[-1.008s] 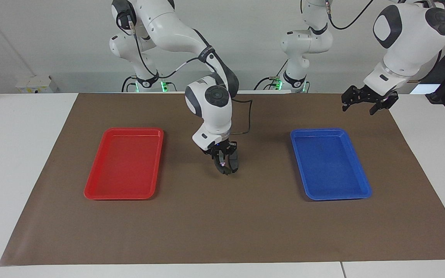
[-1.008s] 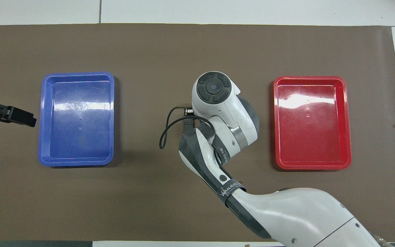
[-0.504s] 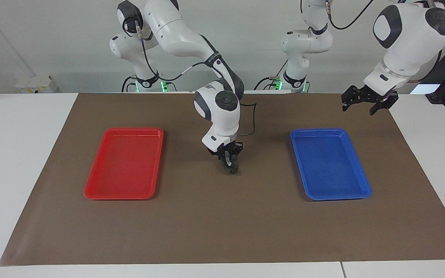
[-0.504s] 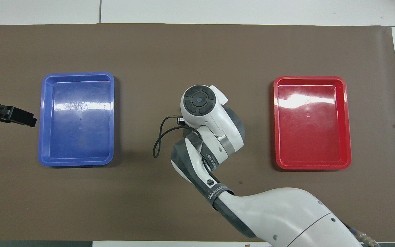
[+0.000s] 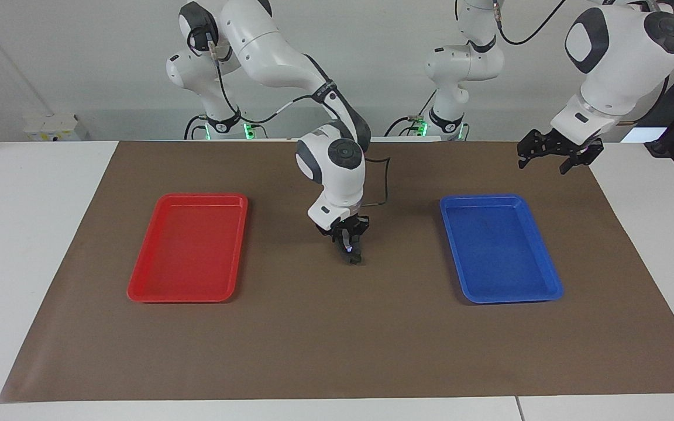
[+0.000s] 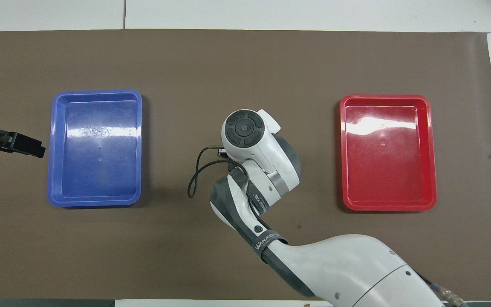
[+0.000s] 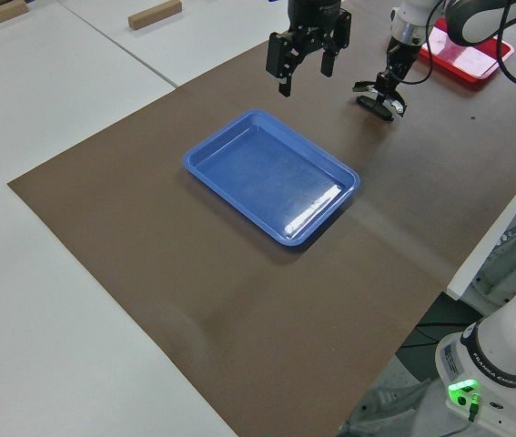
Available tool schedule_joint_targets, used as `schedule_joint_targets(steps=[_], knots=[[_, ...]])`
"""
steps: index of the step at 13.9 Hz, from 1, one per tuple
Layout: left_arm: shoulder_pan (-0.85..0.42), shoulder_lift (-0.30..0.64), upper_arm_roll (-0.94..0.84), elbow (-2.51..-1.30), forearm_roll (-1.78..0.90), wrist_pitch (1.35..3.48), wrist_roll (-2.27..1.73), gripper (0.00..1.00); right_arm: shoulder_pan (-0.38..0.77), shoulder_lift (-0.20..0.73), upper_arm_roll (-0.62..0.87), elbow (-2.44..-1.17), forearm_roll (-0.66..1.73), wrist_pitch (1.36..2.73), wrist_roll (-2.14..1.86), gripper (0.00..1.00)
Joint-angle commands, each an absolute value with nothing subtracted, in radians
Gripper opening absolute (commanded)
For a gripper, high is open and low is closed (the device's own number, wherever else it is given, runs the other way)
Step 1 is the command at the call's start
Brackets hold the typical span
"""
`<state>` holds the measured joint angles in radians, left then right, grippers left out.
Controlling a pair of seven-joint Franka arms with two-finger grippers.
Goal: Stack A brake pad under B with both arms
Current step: 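Lower the curved shoe onto the brake pad and open the right gripper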
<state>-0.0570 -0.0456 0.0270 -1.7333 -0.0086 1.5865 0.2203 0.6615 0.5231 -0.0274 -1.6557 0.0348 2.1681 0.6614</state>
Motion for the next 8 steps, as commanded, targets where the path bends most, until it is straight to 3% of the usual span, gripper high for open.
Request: schedule_joint_targets(steps=[1, 8], knots=[[-0.048, -0.066, 0.018, -1.750, 0.008, 1.589, 0.224, 1.00, 0.673, 0.520, -0.031, -1.663, 0.037, 2.186, 0.687, 0.00], [-0.048, -0.066, 0.018, -1.750, 0.008, 1.589, 0.224, 1.00, 0.672, 0.526, -0.031, -1.671, 0.032, 2.200, 0.690, 0.01]])
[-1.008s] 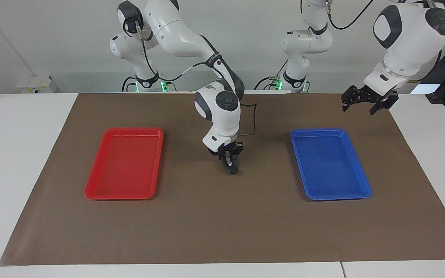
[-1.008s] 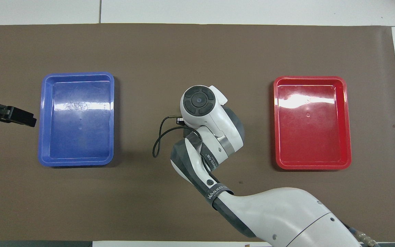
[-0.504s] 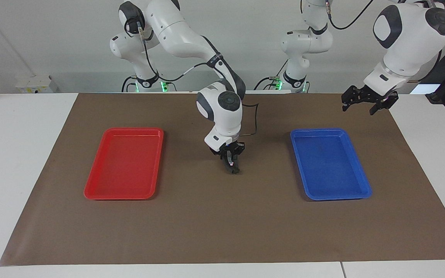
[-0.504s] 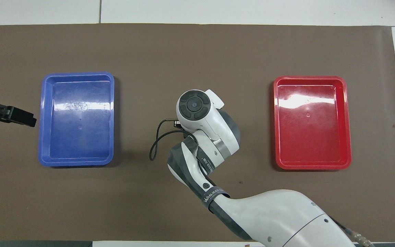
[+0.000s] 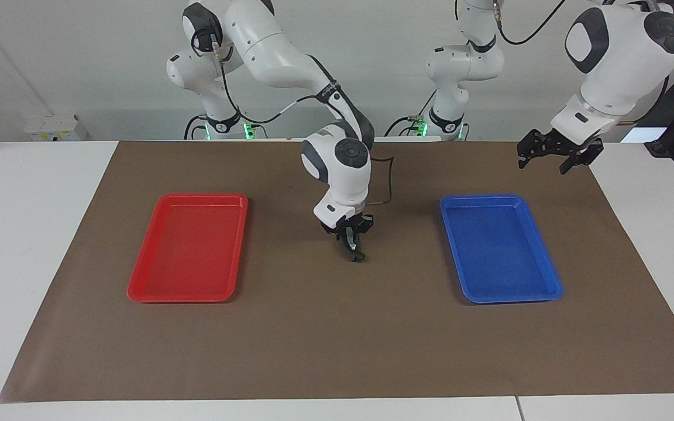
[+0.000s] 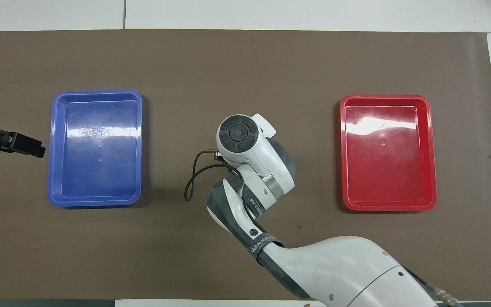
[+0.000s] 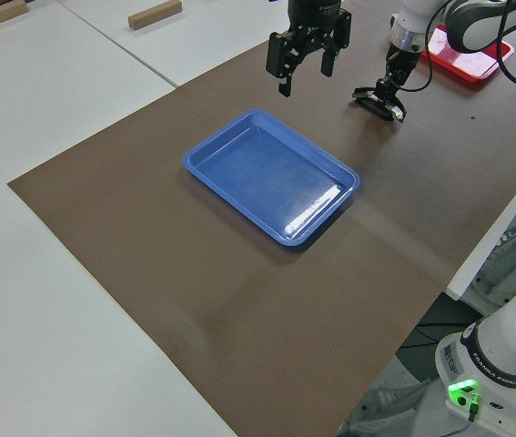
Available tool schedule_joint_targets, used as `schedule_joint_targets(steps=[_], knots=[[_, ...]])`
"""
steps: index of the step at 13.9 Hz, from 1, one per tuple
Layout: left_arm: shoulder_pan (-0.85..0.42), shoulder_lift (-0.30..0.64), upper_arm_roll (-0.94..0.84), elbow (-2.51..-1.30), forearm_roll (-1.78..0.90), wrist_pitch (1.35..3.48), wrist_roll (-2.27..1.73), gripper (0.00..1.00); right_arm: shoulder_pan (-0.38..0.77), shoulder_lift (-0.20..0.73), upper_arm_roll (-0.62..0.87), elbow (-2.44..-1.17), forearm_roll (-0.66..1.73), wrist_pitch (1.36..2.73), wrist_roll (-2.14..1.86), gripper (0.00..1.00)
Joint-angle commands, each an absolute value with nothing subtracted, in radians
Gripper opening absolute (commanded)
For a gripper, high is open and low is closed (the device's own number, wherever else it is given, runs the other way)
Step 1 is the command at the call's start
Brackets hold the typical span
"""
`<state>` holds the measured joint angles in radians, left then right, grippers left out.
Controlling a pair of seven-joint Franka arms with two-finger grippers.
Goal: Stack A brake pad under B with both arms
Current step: 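Lower the curved shoe onto the brake pad and open the right gripper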
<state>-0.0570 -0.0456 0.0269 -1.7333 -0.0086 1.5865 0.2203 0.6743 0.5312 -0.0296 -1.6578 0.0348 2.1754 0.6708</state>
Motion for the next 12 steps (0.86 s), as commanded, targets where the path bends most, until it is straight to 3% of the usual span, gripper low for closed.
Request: schedule_joint_targets(steps=[1, 2, 3, 7, 9, 12], knots=[[-0.048, -0.066, 0.017, -1.750, 0.008, 1.589, 0.224, 1.00, 0.676, 0.528, -0.031, -1.672, 0.034, 2.203, 0.695, 0.14], [-0.048, -0.066, 0.018, -1.750, 0.008, 1.589, 0.224, 1.00, 0.678, 0.531, -0.031, -1.672, 0.034, 2.204, 0.706, 0.74], [-0.048, -0.066, 0.018, -1.750, 0.008, 1.589, 0.224, 1.00, 0.681, 0.531, -0.031, -1.672, 0.034, 2.204, 0.722, 0.99], [-0.048, -0.066, 0.018, -1.750, 0.008, 1.589, 0.224, 1.00, 0.670, 0.514, -0.032, -1.654, 0.032, 2.178, 0.730, 1.00], [-0.048, -0.066, 0.018, -1.750, 0.008, 1.589, 0.224, 1.00, 0.663, 0.457, -0.044, -1.655, 0.031, 2.123, 0.732, 1.00], [-0.048, -0.066, 0.018, -1.750, 0.008, 1.589, 0.224, 1.00, 0.553, 0.342, -0.046, -1.669, -0.018, 2.057, 0.715, 1.00]])
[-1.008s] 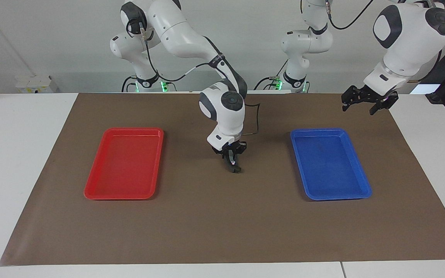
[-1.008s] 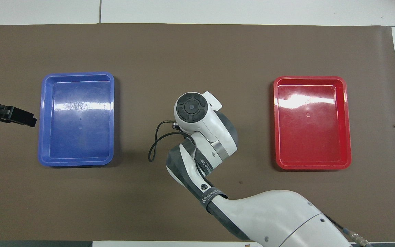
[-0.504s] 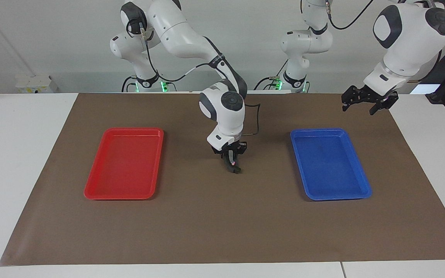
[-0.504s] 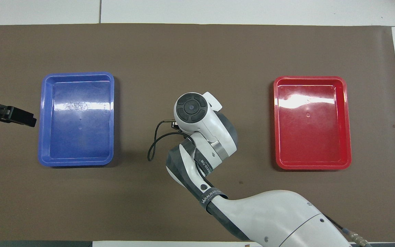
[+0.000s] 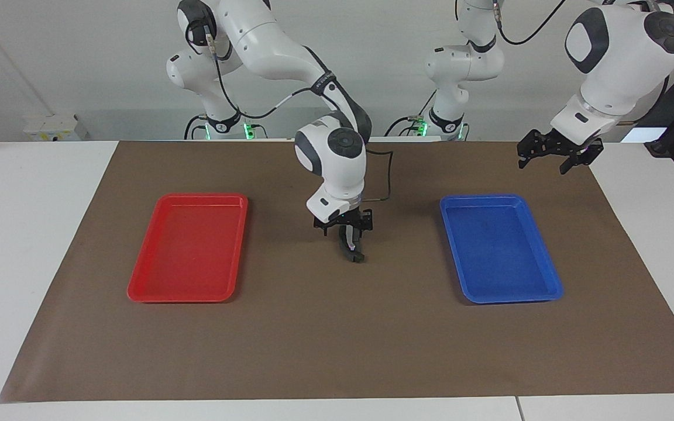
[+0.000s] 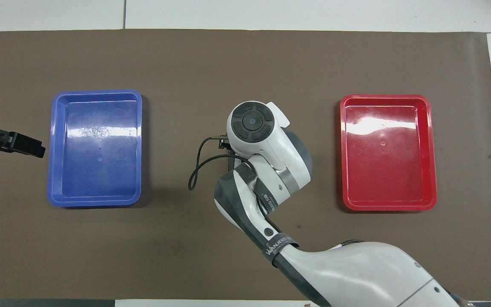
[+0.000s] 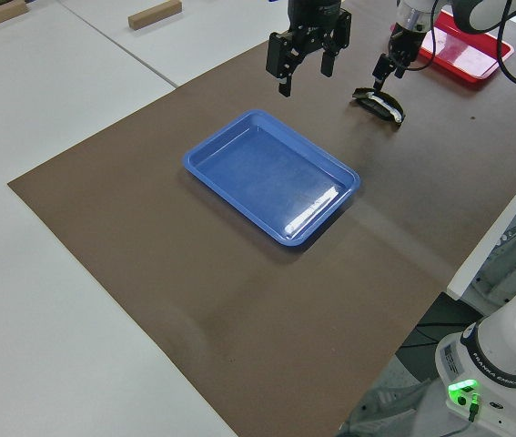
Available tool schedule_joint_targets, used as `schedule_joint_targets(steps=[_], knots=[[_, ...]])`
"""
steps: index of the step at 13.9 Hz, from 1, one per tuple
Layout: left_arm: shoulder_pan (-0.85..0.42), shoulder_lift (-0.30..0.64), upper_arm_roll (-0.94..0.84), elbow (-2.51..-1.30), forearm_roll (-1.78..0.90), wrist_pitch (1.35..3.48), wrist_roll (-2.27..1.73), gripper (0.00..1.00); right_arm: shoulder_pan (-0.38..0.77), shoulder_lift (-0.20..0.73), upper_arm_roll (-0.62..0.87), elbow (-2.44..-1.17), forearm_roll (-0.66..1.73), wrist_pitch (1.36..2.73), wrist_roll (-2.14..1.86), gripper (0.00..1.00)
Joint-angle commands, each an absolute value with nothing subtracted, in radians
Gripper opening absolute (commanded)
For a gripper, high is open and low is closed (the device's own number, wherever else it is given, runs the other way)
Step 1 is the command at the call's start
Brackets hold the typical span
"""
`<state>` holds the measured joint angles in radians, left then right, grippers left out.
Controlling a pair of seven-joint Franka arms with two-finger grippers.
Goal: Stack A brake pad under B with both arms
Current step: 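Lower the curved shoe onto the brake pad and open the right gripper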
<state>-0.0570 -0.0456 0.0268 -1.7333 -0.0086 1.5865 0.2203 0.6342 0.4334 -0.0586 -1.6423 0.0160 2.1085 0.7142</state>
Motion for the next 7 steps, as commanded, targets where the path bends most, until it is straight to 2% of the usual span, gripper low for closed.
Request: schedule_joint_targets(steps=[1, 7], knots=[[-0.048, -0.066, 0.018, -1.750, 0.008, 1.589, 0.224, 1.00, 0.514, 0.304, -0.046, -1.669, -0.053, 2.030, 0.698, 1.00], [-0.048, -0.066, 0.018, -1.750, 0.008, 1.589, 0.224, 1.00, 0.254, 0.121, -0.043, -1.663, -0.094, 1.850, 0.398, 0.99]])
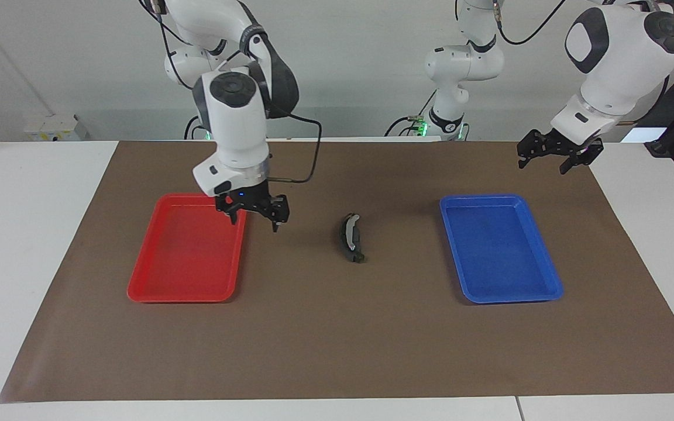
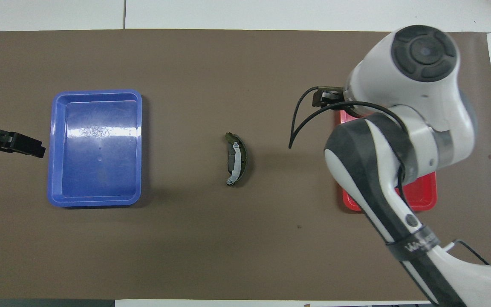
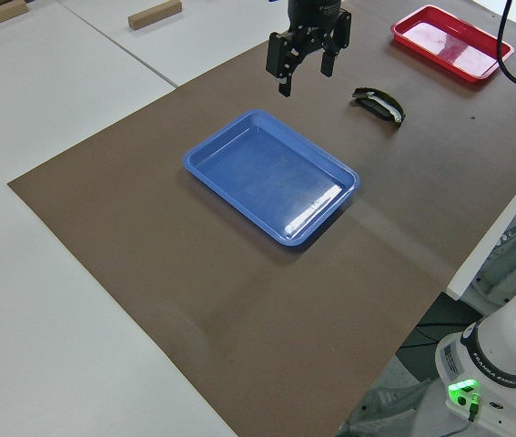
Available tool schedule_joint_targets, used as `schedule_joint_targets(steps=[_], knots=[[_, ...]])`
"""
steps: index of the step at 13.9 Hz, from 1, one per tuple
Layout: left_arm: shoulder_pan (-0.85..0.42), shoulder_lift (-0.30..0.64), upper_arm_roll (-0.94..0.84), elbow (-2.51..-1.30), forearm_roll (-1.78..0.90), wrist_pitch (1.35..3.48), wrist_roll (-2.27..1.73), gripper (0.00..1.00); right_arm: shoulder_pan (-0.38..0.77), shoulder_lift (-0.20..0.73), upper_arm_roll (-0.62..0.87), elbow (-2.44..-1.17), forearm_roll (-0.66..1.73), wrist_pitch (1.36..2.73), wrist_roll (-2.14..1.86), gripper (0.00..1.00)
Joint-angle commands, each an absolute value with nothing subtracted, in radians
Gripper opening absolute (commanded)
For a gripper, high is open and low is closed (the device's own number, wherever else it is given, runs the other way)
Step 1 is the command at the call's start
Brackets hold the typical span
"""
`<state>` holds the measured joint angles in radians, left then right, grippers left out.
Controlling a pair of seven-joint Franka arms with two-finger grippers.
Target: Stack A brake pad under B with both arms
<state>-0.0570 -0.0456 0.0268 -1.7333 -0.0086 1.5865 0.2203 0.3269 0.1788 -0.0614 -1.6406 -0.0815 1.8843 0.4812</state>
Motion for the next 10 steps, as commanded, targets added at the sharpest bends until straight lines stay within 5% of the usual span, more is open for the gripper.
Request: schedule_joint_targets(steps=[1, 10], knots=[[-0.048, -0.066, 0.018, -1.750, 0.008, 1.589, 0.224, 1.00, 0.224, 0.097, -0.043, -1.663, -0.091, 1.817, 0.359, 1.00], [-0.048, -0.066, 0.018, -1.750, 0.008, 1.589, 0.224, 1.00, 0.077, -0.032, -0.051, -1.609, -0.009, 1.520, 0.192, 1.00]])
